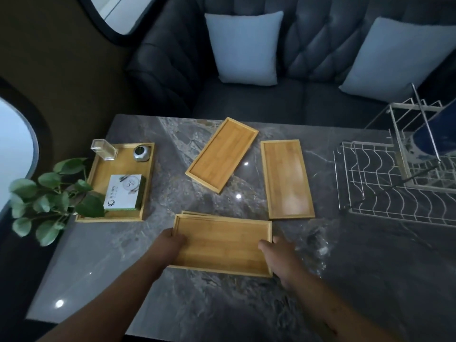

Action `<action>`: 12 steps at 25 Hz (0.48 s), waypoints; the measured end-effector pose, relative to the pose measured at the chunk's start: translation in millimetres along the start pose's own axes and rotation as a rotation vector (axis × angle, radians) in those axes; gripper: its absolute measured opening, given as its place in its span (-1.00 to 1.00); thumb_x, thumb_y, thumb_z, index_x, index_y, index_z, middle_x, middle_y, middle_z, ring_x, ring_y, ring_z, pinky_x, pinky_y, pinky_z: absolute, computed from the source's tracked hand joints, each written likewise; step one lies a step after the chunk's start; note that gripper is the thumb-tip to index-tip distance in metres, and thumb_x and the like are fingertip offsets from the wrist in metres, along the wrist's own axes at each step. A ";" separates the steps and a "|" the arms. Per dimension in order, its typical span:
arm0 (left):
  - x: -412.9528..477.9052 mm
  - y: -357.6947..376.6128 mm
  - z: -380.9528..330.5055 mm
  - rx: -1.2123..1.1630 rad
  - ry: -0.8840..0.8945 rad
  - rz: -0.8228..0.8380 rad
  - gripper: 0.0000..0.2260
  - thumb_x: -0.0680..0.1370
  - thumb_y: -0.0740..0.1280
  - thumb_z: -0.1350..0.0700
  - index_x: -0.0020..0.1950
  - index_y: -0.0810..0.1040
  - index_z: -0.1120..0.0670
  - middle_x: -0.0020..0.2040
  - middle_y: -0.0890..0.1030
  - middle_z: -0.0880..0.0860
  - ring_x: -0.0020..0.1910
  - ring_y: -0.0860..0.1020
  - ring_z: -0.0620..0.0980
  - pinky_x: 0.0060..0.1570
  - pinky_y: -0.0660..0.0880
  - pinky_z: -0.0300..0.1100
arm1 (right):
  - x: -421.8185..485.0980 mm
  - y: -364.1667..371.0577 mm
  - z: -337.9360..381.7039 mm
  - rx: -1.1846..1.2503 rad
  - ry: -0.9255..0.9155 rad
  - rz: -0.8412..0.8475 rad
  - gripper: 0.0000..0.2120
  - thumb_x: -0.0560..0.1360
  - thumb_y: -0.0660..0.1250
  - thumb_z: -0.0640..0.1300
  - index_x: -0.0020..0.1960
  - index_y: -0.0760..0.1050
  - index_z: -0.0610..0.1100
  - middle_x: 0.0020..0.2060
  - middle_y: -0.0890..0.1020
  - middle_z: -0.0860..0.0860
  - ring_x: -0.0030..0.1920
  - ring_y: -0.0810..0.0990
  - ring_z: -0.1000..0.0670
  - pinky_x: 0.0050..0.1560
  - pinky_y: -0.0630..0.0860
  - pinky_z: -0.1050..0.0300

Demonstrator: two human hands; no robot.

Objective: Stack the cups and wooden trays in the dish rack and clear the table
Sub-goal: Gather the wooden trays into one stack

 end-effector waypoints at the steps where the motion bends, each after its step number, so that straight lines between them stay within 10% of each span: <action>1: 3.4 0.3 -2.5 0.009 0.009 -0.007 -0.60 0.63 0.31 0.08 0.44 0.45 0.18 0.32 0.55 0.19 0.18 0.51 0.13 0.22 0.45 0.05 | -1.2 2.6 0.2 0.018 0.002 -0.011 -0.59 0.49 0.31 0.07 0.24 0.57 -0.13 -0.04 0.62 0.01 -0.08 0.59 -0.01 -0.12 0.49 0.07; 12: 28.1 -2.9 -9.0 -0.038 0.029 0.076 -0.58 0.59 0.38 0.13 0.44 0.48 0.18 0.28 0.59 0.19 0.21 0.56 0.19 0.23 0.49 0.11 | -2.5 8.8 4.2 0.042 0.108 -0.100 -0.71 0.53 0.33 0.02 0.14 0.58 -0.16 -0.14 0.60 0.00 -0.19 0.55 0.03 -0.33 0.32 0.20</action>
Point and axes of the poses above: each hand's wrist, its own x-axis towards the middle knuckle, its own y-axis out of the palm, z = x × y, the point moved 7 cm from there along x, towards the middle knuckle
